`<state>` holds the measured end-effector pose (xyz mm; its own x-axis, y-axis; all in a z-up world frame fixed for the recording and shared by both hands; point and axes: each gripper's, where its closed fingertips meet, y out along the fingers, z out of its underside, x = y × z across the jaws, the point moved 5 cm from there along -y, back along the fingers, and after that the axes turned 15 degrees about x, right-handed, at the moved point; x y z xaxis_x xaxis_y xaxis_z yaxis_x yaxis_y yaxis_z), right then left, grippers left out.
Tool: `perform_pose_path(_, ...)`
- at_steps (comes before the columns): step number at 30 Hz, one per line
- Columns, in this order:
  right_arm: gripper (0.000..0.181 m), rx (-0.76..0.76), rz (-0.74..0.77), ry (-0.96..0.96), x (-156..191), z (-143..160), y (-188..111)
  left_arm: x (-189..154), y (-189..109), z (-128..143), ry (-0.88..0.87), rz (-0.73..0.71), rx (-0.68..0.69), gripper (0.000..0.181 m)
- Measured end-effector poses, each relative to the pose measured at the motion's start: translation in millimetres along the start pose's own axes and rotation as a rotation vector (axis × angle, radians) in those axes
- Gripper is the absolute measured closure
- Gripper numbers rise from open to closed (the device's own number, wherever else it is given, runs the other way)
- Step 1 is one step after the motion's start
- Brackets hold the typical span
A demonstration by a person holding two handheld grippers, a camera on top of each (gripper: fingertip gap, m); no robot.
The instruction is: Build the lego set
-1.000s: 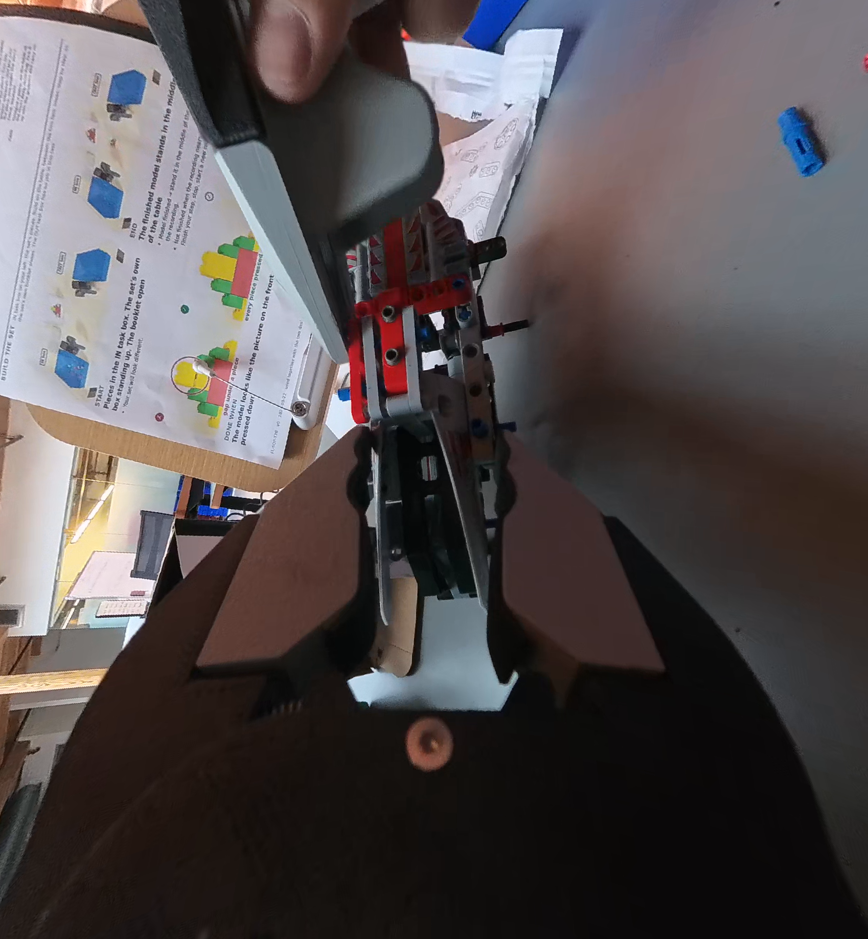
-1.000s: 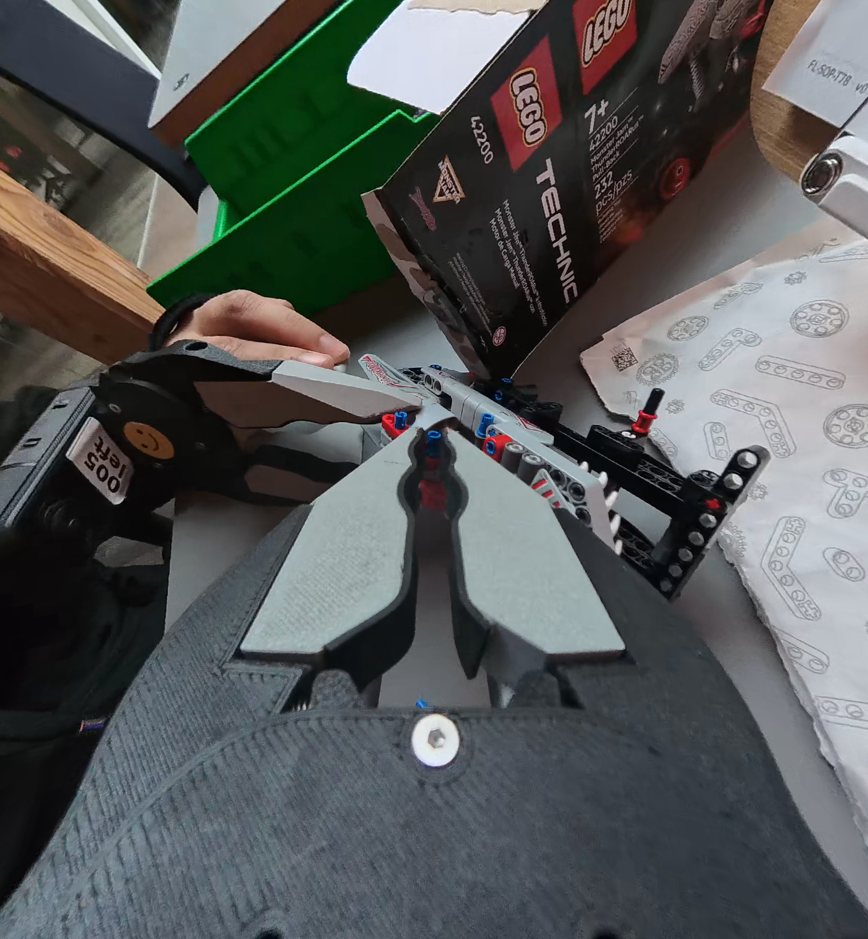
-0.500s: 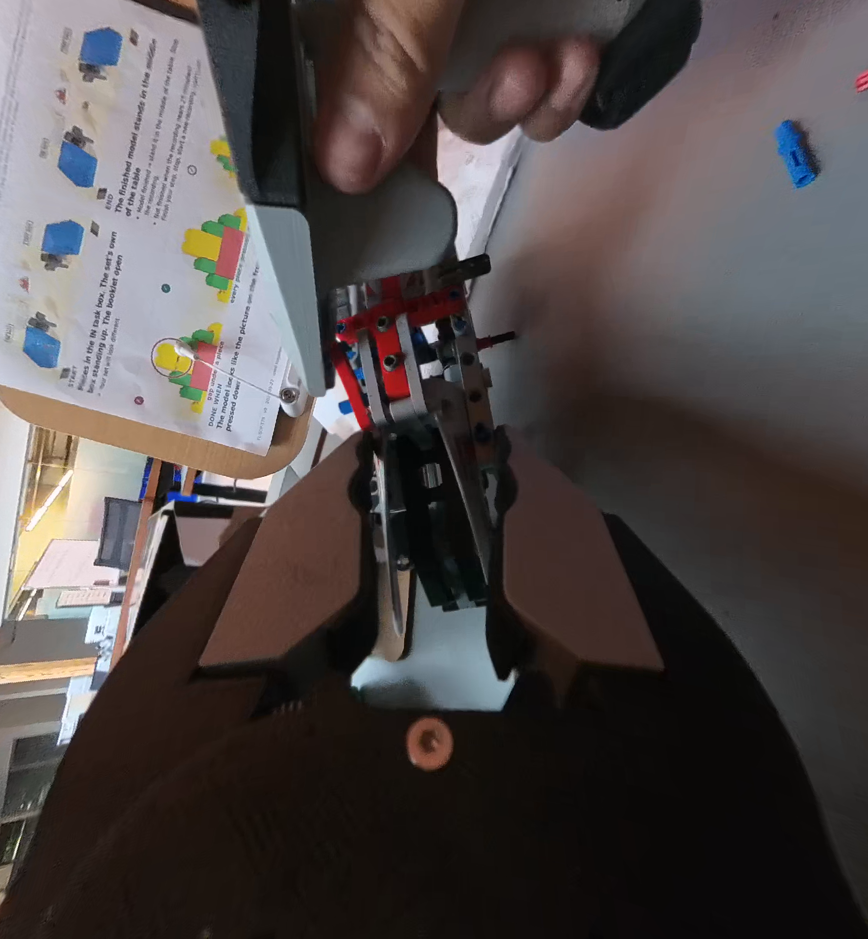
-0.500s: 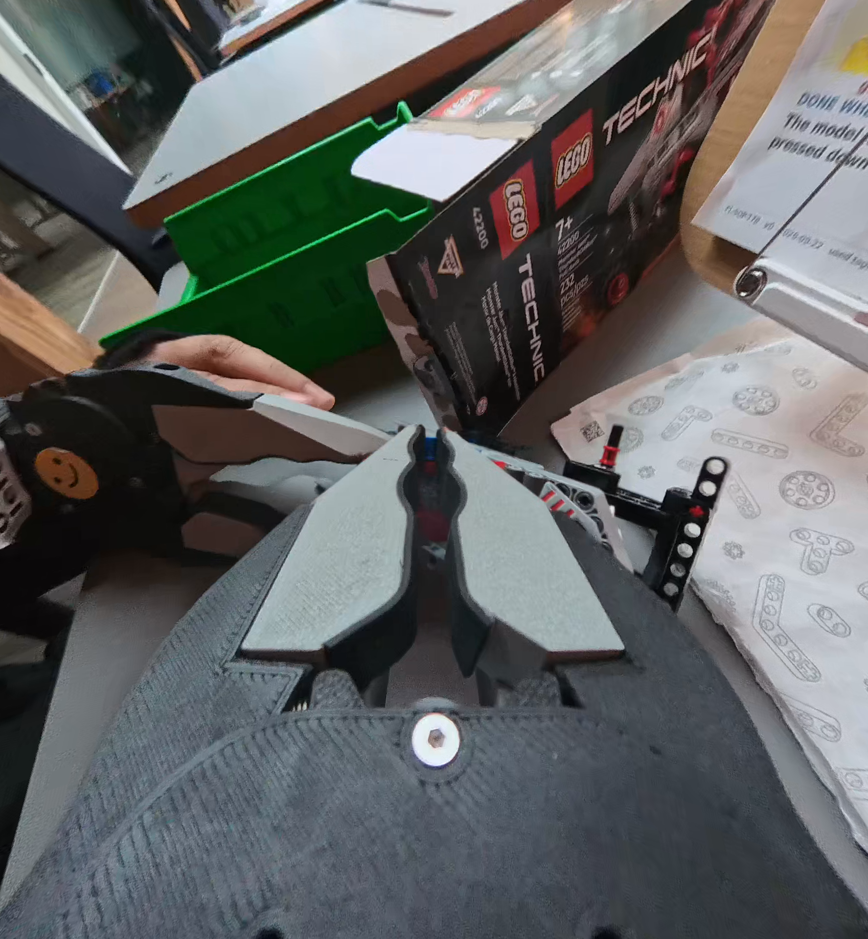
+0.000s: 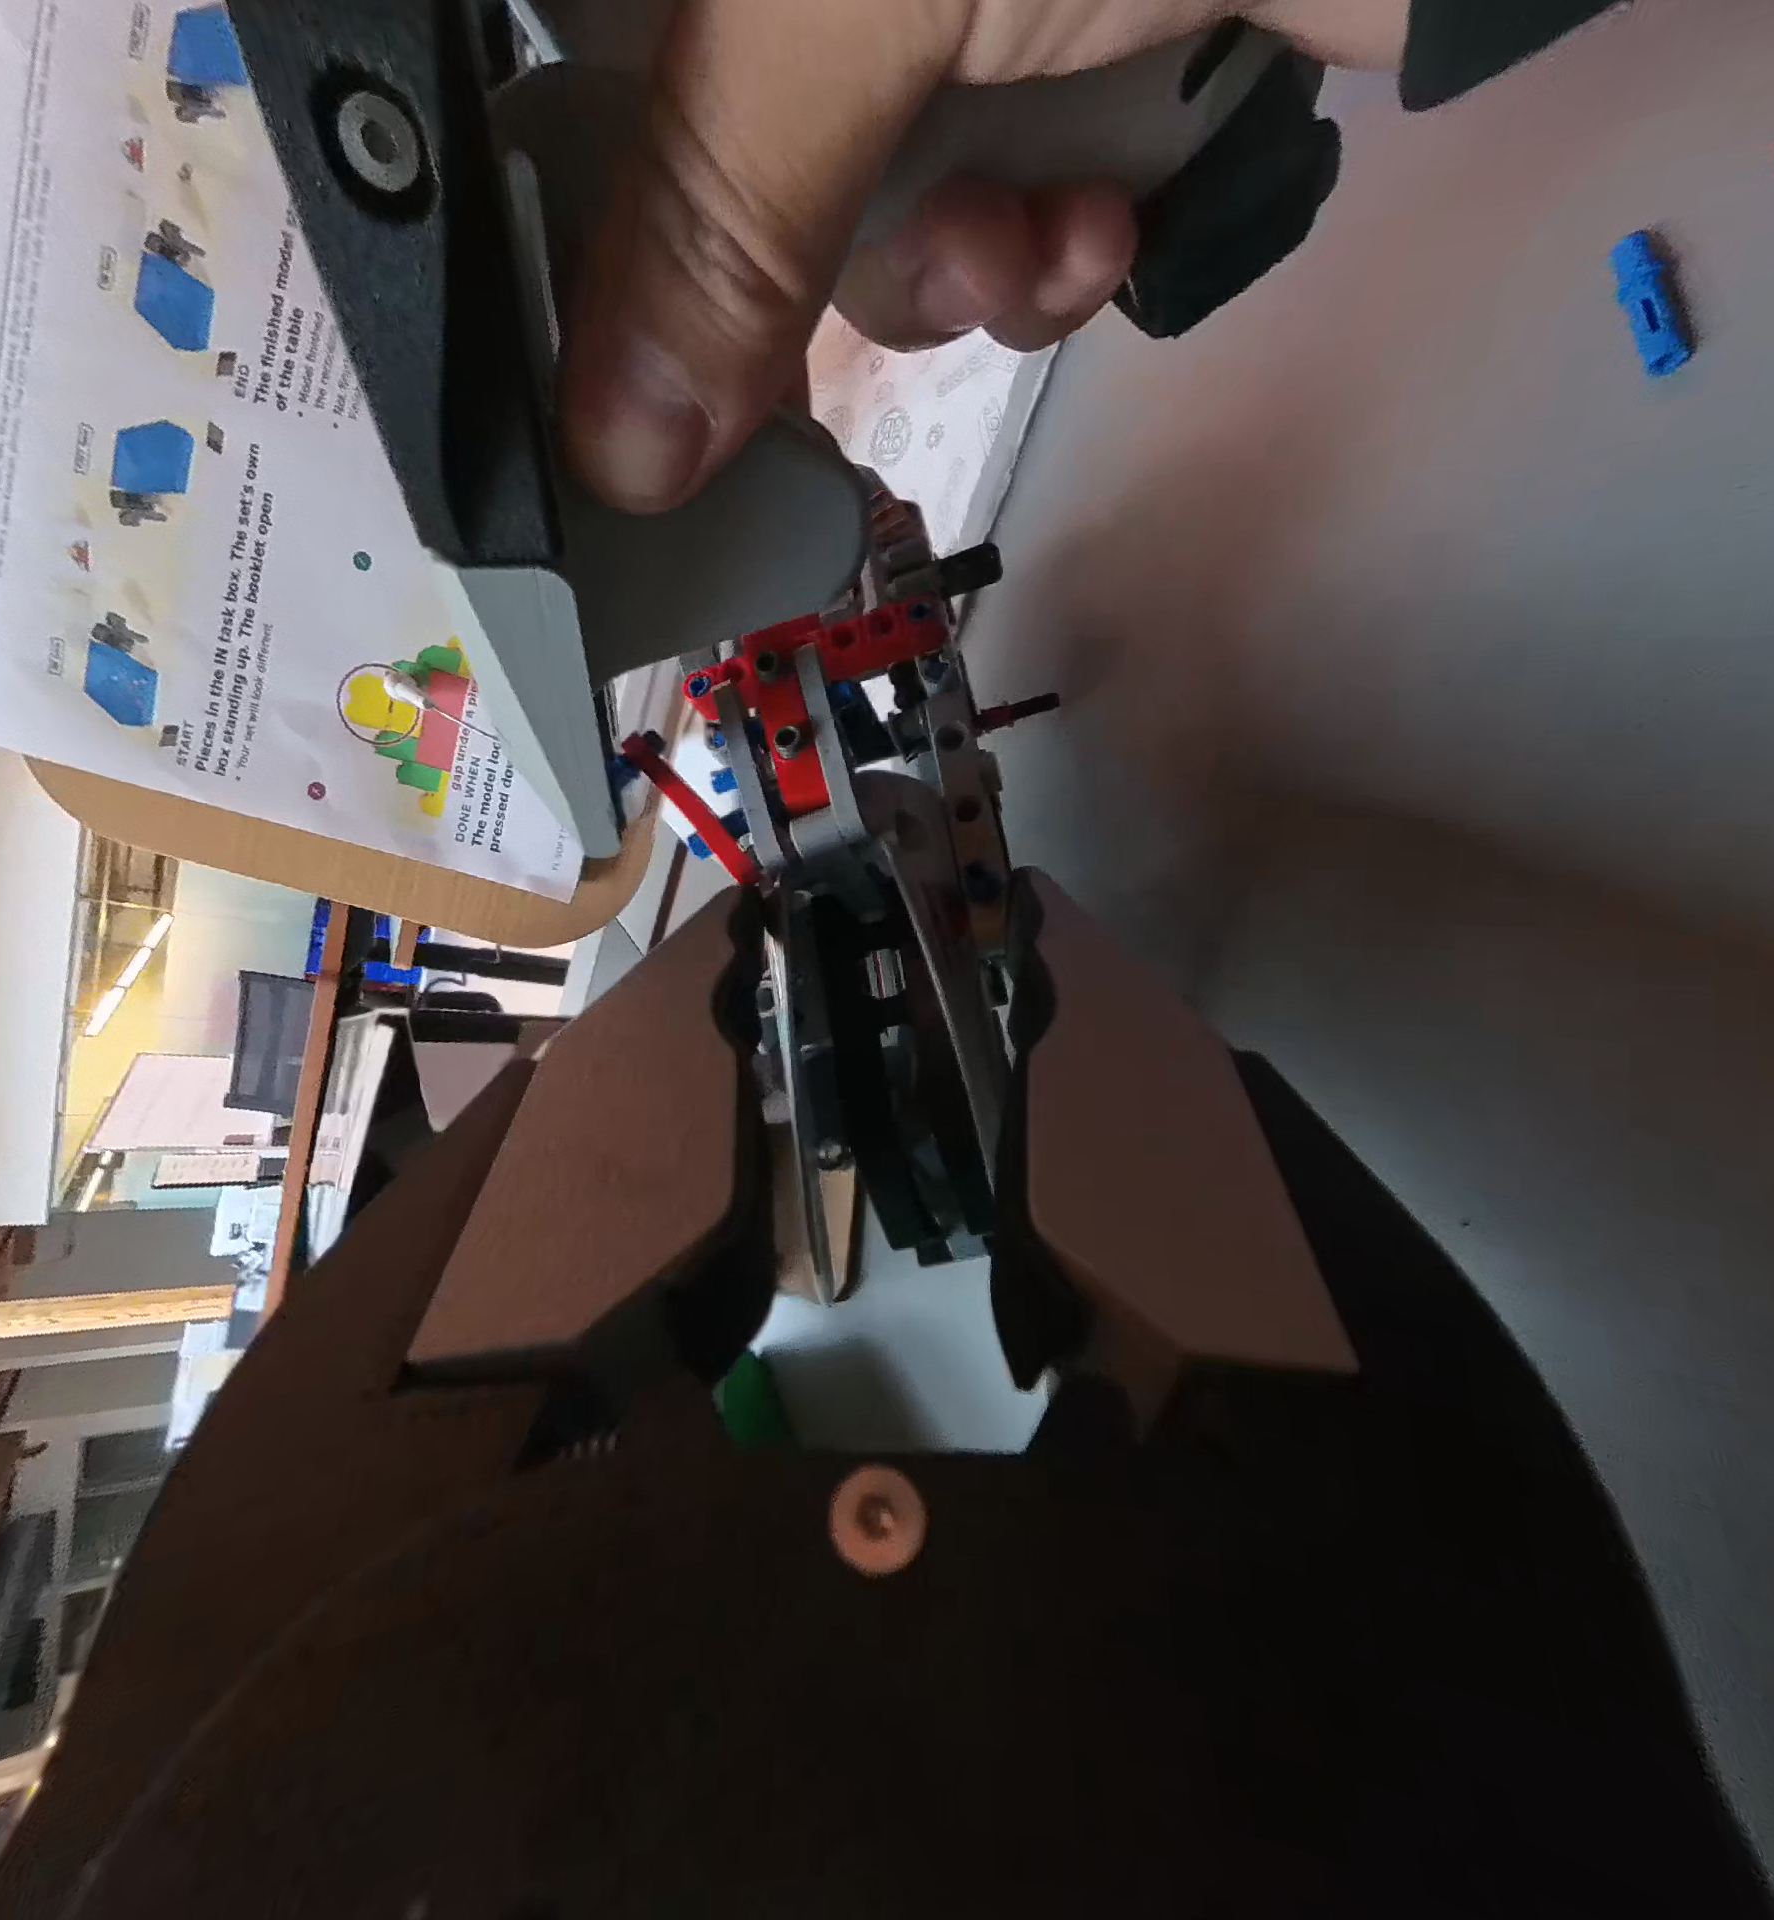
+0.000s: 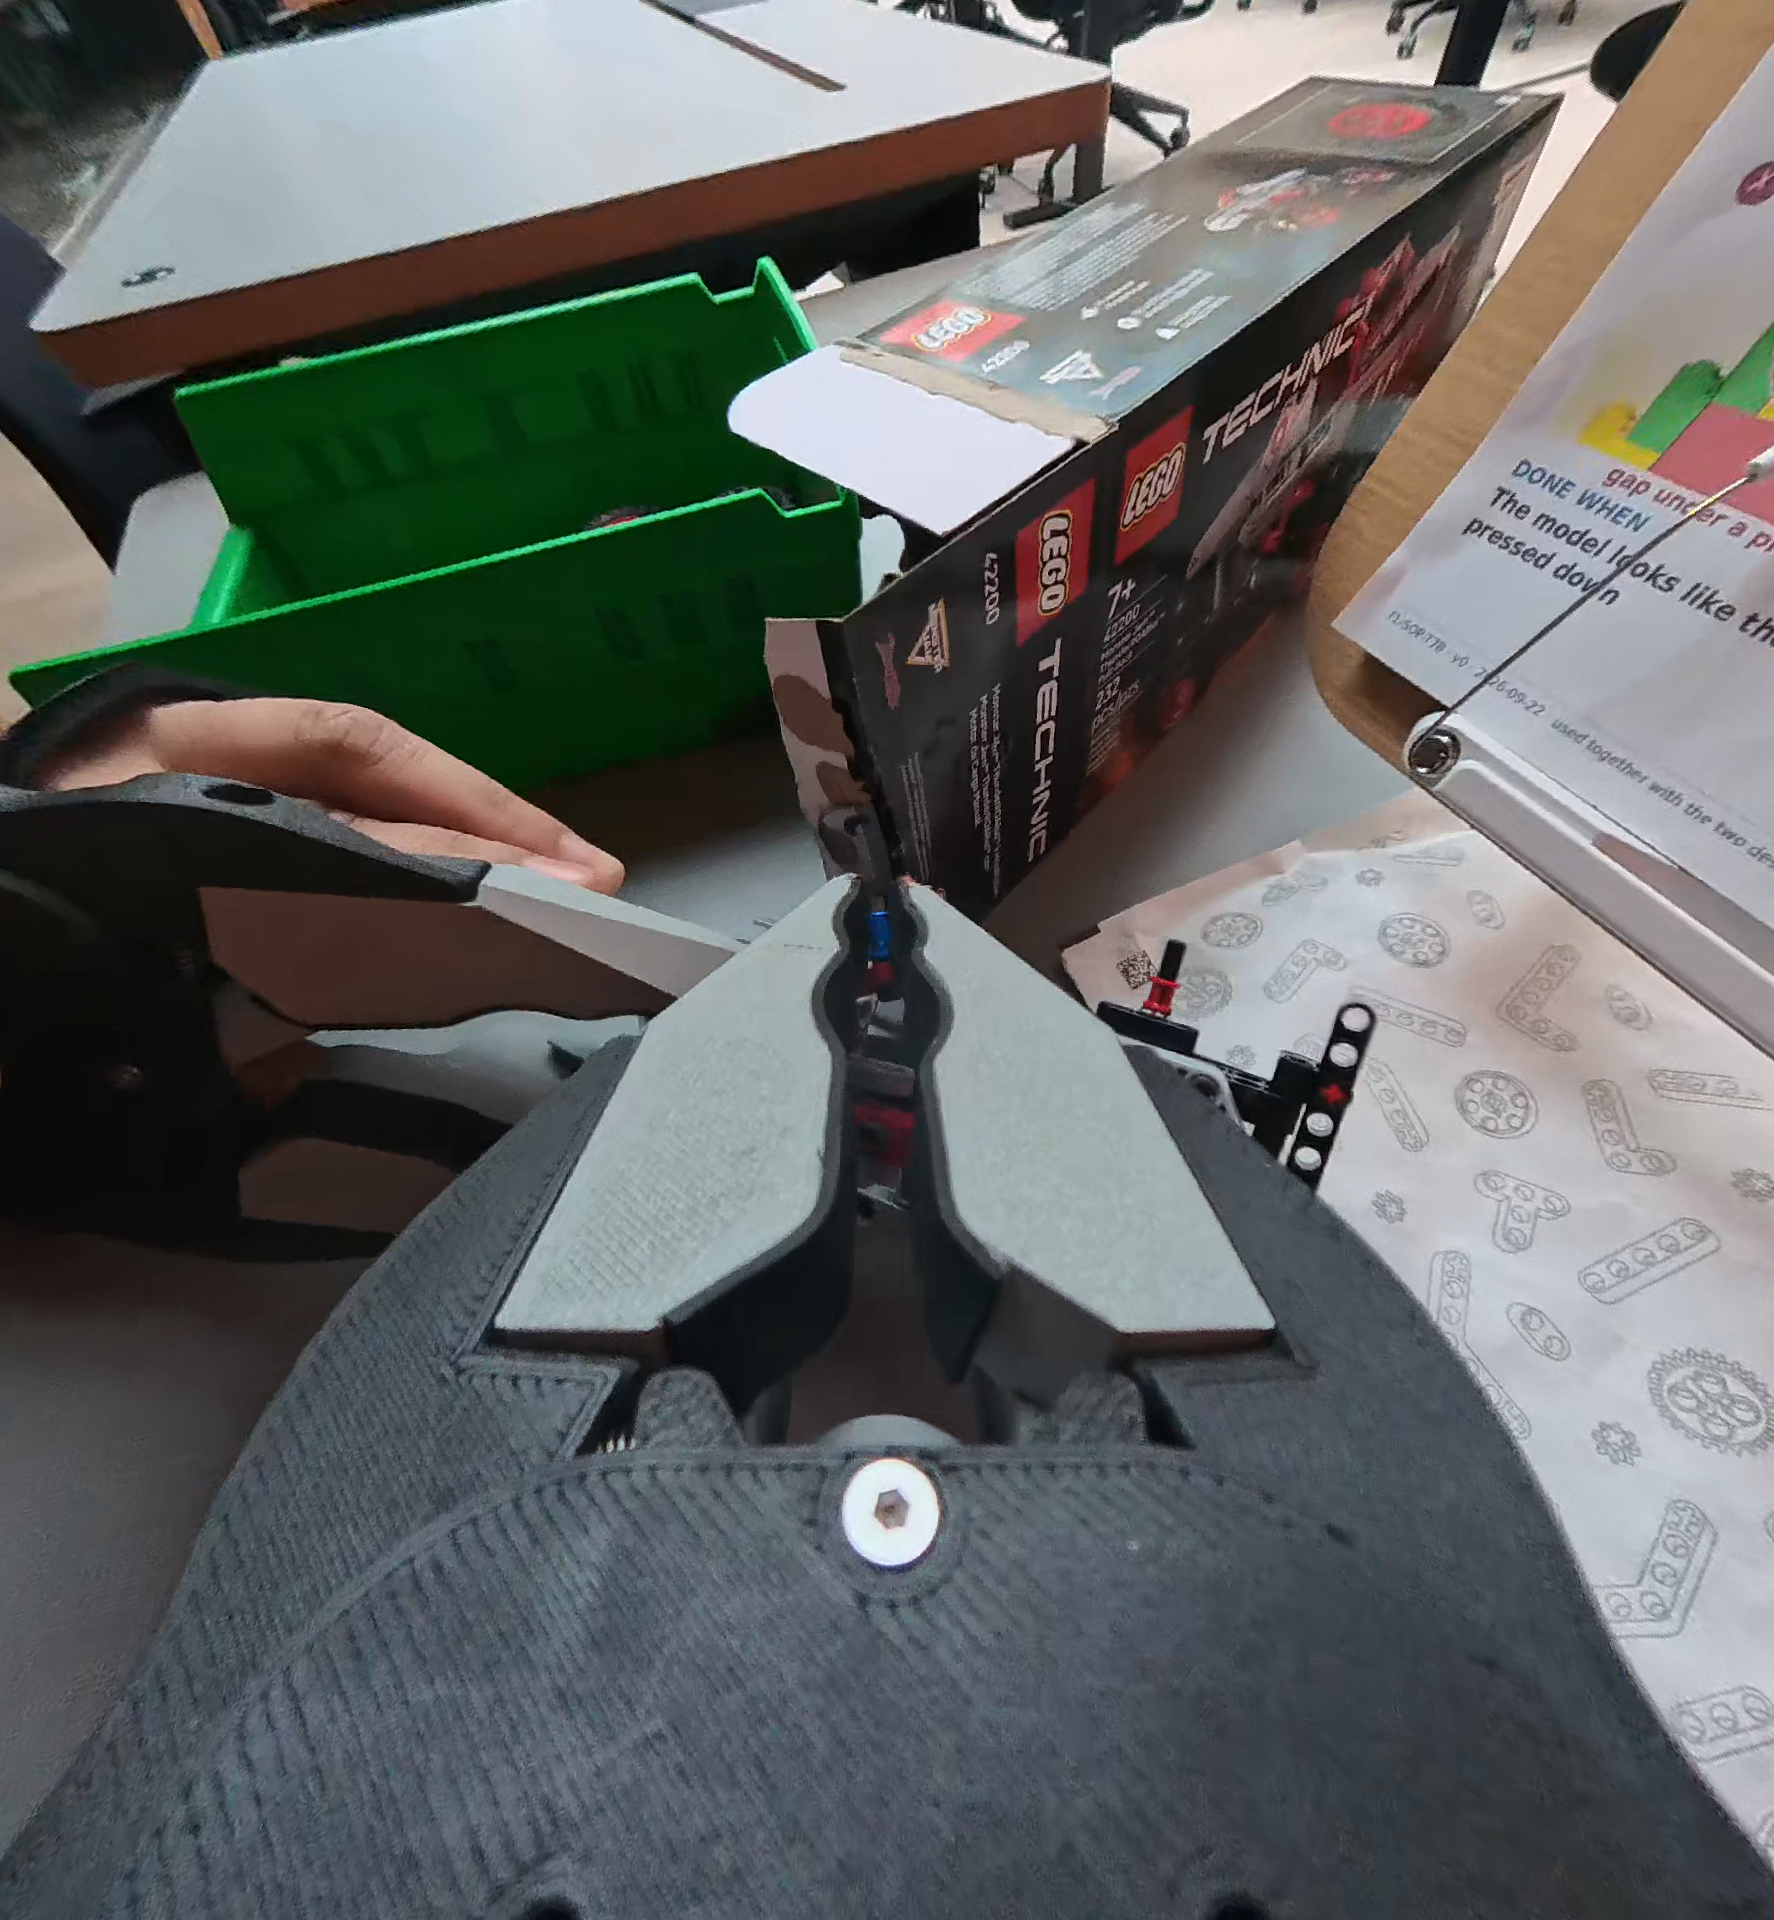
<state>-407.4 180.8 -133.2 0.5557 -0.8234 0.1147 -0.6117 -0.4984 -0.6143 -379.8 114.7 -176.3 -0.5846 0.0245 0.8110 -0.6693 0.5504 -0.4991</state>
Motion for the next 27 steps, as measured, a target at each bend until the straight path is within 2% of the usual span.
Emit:
perform_pose_path(2,0.181,-0.002,0.017,-0.011,0.1,-0.9,0.4,-0.2,0.7,-0.7,0.010,0.001,0.004,0.137)
perform_pose_path(3,0.181,-0.075,0.032,-0.035,3.3,-8.8,-4.6,-6.1,0.4,-3.0,0.028,0.030,-0.014,0.136)
perform_pose_path(4,0.181,-0.174,0.036,-0.060,9.0,-25.8,-16.3,-21.1,-4.1,-15.7,0.089,0.043,-0.097,0.138)
perform_pose_path(5,0.181,-0.208,0.036,-0.083,14.6,-44.4,-28.0,-36.3,-11.8,-32.8,0.176,0.028,-0.166,0.138)
perform_pose_path(7,0.181,-0.228,0.035,-0.103,17.2,-68.2,-42.5,-42.6,-13.0,-50.5,0.131,0.049,-0.170,0.138)
perform_pose_path(9,0.181,-0.219,-0.023,-0.084,14.0,-65.5,-48.0,-29.2,-2.3,-37.5,0.068,0.016,-0.084,0.138)
perform_pose_path(11,0.181,-0.132,-0.018,-0.100,4.3,-52.6,-53.5,-23.2,2.4,-24.2,0.064,-0.012,-0.085,0.137)
perform_pose_path(14,0.181,-0.042,0.088,-0.125,-16.9,-38.8,-67.4,-19.1,6.5,-18.6,0.056,-0.025,-0.062,0.137)
perform_pose_path(15,0.181,-0.036,0.074,-0.118,-19.8,-36.3,-70.1,-18.8,7.0,-18.6,0.049,-0.027,-0.060,0.137)
perform_pose_path(22,0.181,-0.035,-0.120,-0.038,-17.1,-28.6,-68.5,-16.2,10.3,-14.3,0.037,-0.048,-0.047,0.137)
perform_pose_path(27,0.181,-0.056,-0.325,0.076,-13.6,-25.2,-64.9,-13.7,12.1,-11.0,0.024,-0.053,-0.035,0.136)
